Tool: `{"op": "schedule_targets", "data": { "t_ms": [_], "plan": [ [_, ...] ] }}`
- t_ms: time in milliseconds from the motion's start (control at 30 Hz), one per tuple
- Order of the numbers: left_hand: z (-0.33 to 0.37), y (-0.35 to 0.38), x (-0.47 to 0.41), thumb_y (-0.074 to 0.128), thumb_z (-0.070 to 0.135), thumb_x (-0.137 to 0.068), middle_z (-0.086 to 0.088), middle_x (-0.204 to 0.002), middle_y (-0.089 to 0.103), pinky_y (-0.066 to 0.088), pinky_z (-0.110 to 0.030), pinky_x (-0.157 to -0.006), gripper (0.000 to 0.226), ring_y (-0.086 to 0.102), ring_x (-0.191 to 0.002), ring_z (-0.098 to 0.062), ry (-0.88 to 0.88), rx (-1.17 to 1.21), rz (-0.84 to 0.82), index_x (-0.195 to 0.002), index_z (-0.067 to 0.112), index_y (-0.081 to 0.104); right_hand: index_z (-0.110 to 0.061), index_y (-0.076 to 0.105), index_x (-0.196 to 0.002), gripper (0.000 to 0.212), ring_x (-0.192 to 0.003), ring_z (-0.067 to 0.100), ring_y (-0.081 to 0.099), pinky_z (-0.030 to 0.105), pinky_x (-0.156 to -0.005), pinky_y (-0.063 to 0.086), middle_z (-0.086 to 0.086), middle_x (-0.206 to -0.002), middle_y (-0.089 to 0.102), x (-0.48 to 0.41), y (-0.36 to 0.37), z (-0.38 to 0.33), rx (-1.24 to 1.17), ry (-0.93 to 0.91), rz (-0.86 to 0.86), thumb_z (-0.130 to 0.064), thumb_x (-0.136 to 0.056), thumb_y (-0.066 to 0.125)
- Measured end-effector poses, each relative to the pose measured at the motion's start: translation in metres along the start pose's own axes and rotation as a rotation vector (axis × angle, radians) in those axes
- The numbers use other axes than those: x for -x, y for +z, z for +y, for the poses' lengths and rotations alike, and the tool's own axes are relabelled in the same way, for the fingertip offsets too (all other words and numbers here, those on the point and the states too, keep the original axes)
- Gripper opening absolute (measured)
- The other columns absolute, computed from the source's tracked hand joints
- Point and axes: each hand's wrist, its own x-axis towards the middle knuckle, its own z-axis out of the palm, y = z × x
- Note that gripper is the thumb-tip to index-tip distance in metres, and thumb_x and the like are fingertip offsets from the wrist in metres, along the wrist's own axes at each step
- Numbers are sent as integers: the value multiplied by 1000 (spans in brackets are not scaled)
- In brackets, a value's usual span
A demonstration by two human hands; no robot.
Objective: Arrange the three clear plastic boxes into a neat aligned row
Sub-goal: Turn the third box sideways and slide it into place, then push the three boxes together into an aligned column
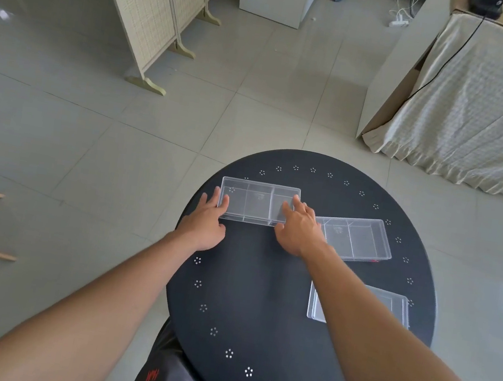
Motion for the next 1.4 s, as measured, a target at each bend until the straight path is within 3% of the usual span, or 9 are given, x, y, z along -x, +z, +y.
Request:
{"op": "schedule_targets", "data": {
  "t_ms": [267,733,900,1067,1267,1400],
  "plan": [
    [22,-25,-35,42,18,-109,9,-183,-19,42,-52,-120,79,-9,-171,-21,0,-142,-17,-176,30,2,-15,31,-159,57,-155,34,24,54,-114,36,9,-177,1,-32,-15,8,53,31,25,-30,-105,45],
    [21,-36,-55,45,19,-108,12,-182,-18,32,-56,-130,82,-13,-171,-20,32,-95,-51,-175,34,2,-17,25,-163,64,-159,35,18,59,-116,35,6,-178,-1,-45,-21,19,-39,24,33,-31,-104,47],
    [21,-33,-46,49,30,-109,18,-181,-19,33,-49,-131,80,-8,-171,-15,128,41,113,-176,32,3,-20,13,-169,74,-162,36,6,63,-122,25,7,-179,-3,-33,-25,39,-146,44,95,-34,-105,48],
    [52,-27,-30,47,30,-113,14,-184,6,33,-41,-129,66,9,-169,-8,327,91,280,-174,23,24,-17,20,-169,74,-161,41,11,61,-126,24,13,-177,9,-19,-40,85,-152,127,136,-37,-105,51],
    [104,7,-12,37,33,-118,4,-175,41,36,-43,-130,51,25,-166,-7,493,121,226,-164,15,48,-15,26,-167,72,-160,41,15,59,-126,24,15,-174,21,10,-42,137,-179,236,125,-39,-105,51],
    [131,36,-4,31,36,-118,7,-179,32,36,-44,-129,54,17,-167,-5,562,29,73,-168,17,40,-13,31,-164,80,-158,40,24,62,-125,27,13,-173,25,28,-29,160,-203,306,84,-49,-95,44]
  ]
}}
